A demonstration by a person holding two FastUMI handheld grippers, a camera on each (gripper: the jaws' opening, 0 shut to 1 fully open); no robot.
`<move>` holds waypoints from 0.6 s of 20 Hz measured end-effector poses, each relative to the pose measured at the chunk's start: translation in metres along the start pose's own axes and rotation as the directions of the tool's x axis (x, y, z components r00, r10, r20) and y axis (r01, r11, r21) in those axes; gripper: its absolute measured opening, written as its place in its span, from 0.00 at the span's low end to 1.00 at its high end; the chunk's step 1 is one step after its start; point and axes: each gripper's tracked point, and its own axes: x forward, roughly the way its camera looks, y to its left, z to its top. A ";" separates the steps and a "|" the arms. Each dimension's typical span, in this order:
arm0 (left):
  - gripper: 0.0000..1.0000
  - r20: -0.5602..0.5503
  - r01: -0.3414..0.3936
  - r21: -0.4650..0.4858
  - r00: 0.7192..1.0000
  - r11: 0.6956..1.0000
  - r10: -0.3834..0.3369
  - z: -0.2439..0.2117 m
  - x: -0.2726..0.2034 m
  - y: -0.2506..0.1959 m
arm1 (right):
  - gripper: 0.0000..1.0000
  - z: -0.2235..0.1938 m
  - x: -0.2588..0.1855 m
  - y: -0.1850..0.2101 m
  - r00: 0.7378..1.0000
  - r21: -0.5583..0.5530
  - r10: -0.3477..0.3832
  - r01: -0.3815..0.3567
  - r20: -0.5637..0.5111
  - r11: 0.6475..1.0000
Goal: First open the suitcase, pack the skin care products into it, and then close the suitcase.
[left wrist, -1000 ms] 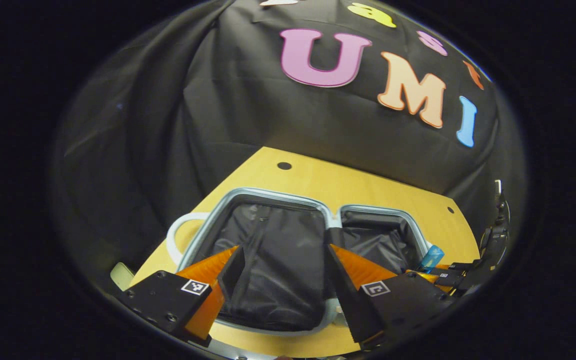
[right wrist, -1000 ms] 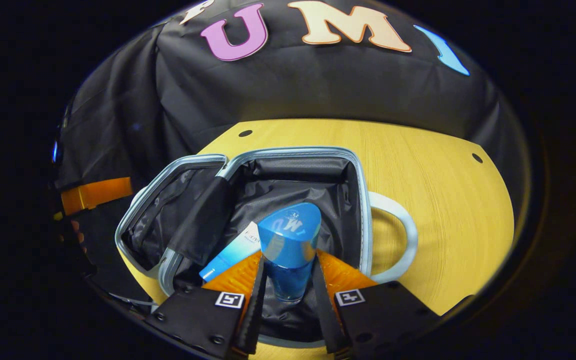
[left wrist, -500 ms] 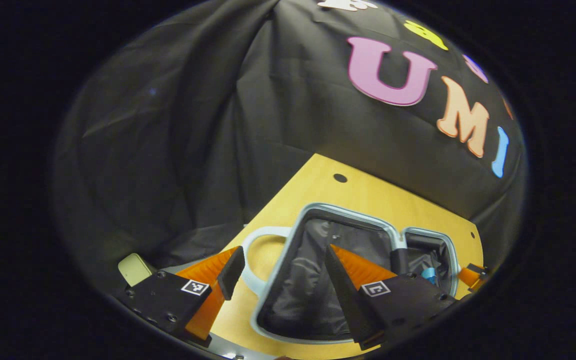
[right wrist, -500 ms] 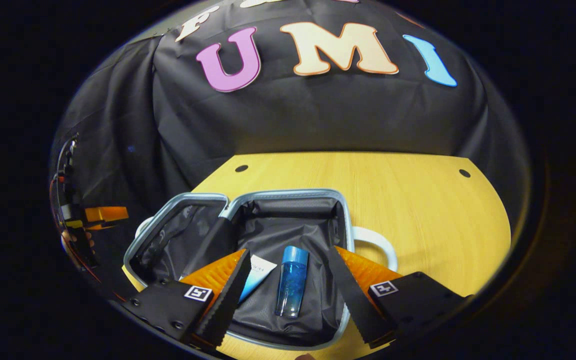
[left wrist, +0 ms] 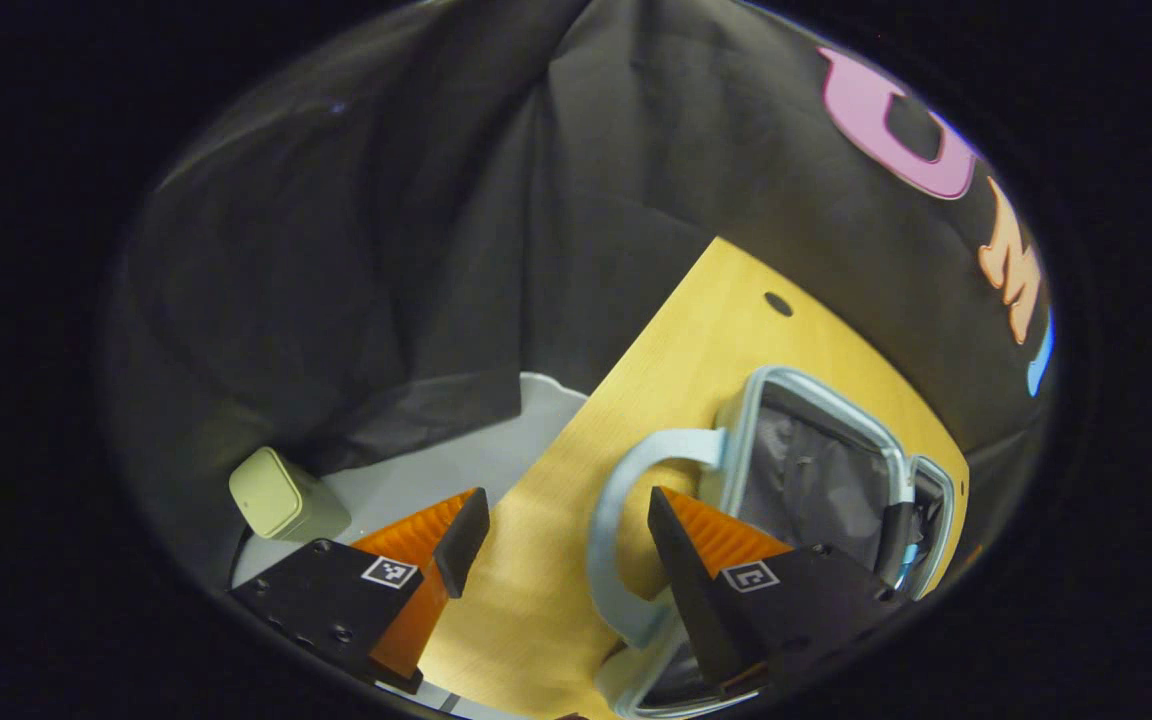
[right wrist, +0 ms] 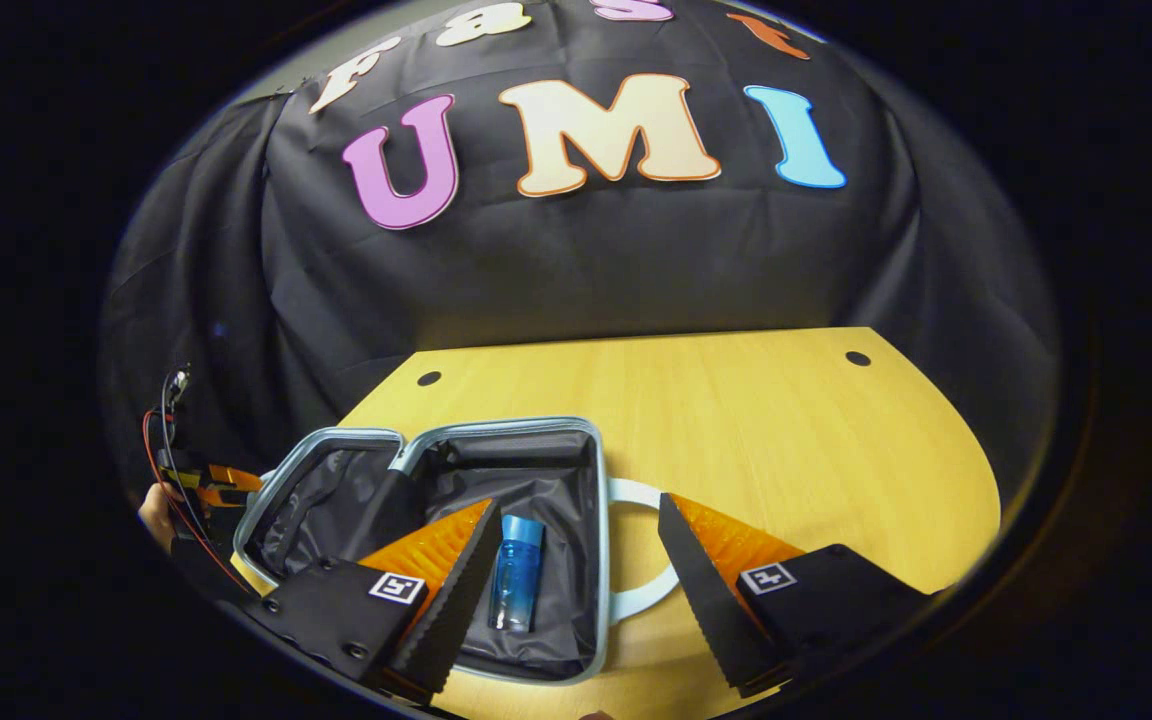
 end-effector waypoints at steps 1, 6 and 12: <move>0.93 -0.020 0.006 -0.004 1.000 1.000 -0.006 -0.002 0.007 0.001 | 0.98 0.000 -0.001 -0.004 1.000 0.004 -0.014 0.014 -0.002 1.000; 0.44 -0.075 0.122 -0.047 0.989 0.991 -0.125 -0.007 0.024 -0.023 | 0.98 -0.001 -0.004 -0.014 0.999 -0.002 -0.047 0.047 -0.001 0.999; 0.03 -0.064 0.161 0.061 0.986 0.985 -0.157 0.001 -0.001 -0.042 | 0.94 0.004 -0.001 -0.010 1.000 0.001 -0.022 0.022 0.012 1.000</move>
